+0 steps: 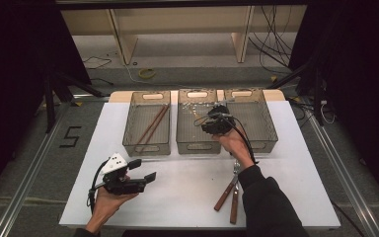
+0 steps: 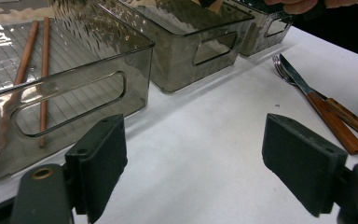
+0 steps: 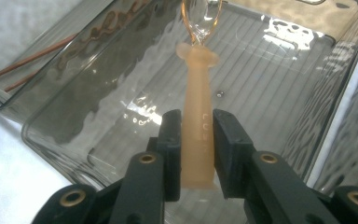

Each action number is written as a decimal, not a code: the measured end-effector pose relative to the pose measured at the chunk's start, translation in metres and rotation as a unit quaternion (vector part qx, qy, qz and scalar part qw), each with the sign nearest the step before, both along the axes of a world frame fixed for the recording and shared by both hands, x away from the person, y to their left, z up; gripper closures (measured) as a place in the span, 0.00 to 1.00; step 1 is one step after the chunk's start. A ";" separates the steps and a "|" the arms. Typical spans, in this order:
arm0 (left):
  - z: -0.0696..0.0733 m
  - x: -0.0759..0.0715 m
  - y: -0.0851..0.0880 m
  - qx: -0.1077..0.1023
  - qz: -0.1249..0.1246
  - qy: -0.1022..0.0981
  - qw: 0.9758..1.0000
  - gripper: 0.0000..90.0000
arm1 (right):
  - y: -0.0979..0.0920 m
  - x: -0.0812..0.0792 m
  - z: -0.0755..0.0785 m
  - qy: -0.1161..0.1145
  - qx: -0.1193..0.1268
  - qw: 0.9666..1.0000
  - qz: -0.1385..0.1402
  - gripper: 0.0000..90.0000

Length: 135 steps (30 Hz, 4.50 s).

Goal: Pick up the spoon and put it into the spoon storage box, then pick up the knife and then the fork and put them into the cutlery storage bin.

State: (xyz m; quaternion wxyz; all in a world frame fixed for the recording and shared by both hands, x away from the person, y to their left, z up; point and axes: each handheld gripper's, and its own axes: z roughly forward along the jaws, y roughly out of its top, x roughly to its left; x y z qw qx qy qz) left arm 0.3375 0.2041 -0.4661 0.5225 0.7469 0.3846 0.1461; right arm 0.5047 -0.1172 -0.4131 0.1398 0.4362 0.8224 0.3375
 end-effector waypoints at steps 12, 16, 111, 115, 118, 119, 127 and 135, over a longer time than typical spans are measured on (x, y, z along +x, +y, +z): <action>0.000 0.000 0.000 -0.002 -0.002 0.001 1.000 0.24 | 0.005 0.004 -0.001 0.000 0.020 1.000 -0.002 0.71; 0.000 0.000 0.000 -0.002 -0.002 0.001 1.000 0.24 | 0.005 0.001 0.003 -0.003 0.026 1.000 0.004 0.65; 0.001 0.000 0.000 -0.002 0.002 -0.001 1.000 0.24 | -0.075 -0.184 -0.065 0.122 -0.025 0.979 0.164 1.00; 0.000 0.000 0.000 0.000 0.001 -0.001 1.000 0.24 | -0.093 -0.185 -0.064 0.126 -0.021 0.981 0.148 1.00; 0.000 0.000 0.000 0.000 0.001 -0.001 1.000 0.24 | -0.105 -0.186 -0.063 0.126 -0.023 0.983 0.135 1.00; 0.000 0.000 0.000 0.001 0.001 -0.001 1.000 0.24 | -0.109 -0.186 -0.063 0.124 -0.025 0.983 0.131 1.00; 0.001 -0.001 0.000 -0.001 0.000 -0.003 1.000 0.24 | -0.133 -0.184 -0.059 0.122 -0.038 0.986 0.103 1.00; 0.001 -0.001 0.000 0.001 0.001 -0.005 1.000 0.24 | -0.147 -0.182 -0.056 0.121 -0.048 0.988 0.079 1.00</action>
